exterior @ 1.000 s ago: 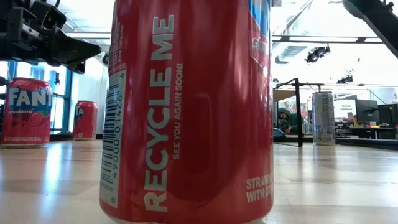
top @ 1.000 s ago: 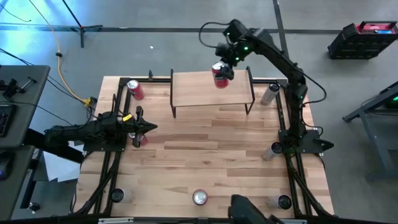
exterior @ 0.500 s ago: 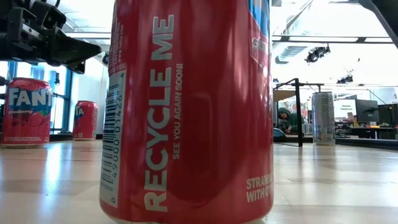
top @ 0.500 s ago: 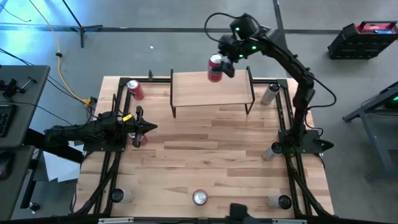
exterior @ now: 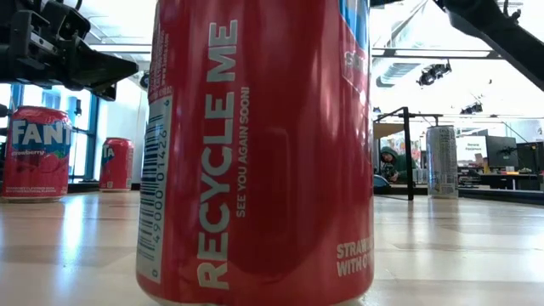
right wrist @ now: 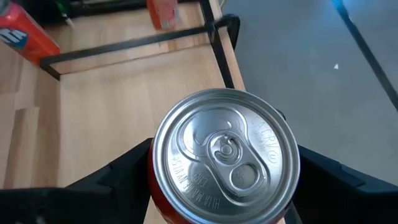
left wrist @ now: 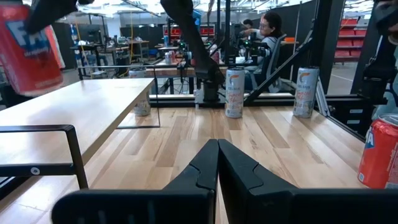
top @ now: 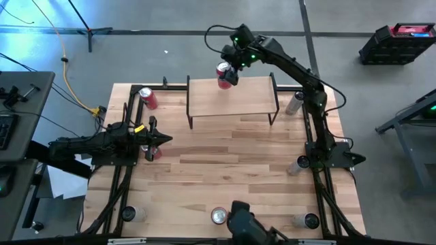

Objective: Place canned beverage on shelf
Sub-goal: Put the red soda can on the shelf

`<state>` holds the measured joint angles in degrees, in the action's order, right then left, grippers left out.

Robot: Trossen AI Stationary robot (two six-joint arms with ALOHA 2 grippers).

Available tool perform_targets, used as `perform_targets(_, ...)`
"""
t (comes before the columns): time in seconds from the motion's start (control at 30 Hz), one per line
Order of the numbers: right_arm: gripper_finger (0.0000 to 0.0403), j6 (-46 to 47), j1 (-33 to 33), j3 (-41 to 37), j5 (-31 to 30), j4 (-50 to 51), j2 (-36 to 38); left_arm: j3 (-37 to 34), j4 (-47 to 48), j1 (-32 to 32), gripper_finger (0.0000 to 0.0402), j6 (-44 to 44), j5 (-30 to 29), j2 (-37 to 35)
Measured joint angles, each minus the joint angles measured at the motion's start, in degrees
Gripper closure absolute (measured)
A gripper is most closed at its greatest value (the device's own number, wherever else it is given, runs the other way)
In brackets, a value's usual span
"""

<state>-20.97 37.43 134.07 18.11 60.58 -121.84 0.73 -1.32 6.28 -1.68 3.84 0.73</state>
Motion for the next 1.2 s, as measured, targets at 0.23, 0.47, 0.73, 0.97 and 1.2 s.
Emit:
perform_targets(0.23, 0.0111, -0.6, 0.1, 0.0, -1.2, -0.9, -1.4, 0.0, 0.0, 0.0, 0.0398, 0.0, 0.0, 0.0)
perform_targets(0.47, 0.0111, -0.5, -0.4, 0.0, -1.2, -1.5, -1.4, 0.0, 0.0, 0.0, 0.0398, 0.0, 0.0, 0.0)
perform_targets(0.73, 0.0111, -1.0, -1.8, 0.0, 0.6, -3.2, -2.0, 0.0, 0.0, 0.0, 0.0398, 0.0, 0.0, 0.0)
perform_targets(0.97, 0.0111, -1.9, -1.5, 0.0, 0.5, -3.0, -2.0, 0.0, 0.0, 0.0, 0.0398, 0.0, 0.0, 0.0)
perform_targets(1.2, 0.0104, -2.0, -1.1, 0.0, 0.4, -1.8, -2.0, 0.0, 0.0, 0.0, 0.0398, 0.0, 0.0, 0.0)
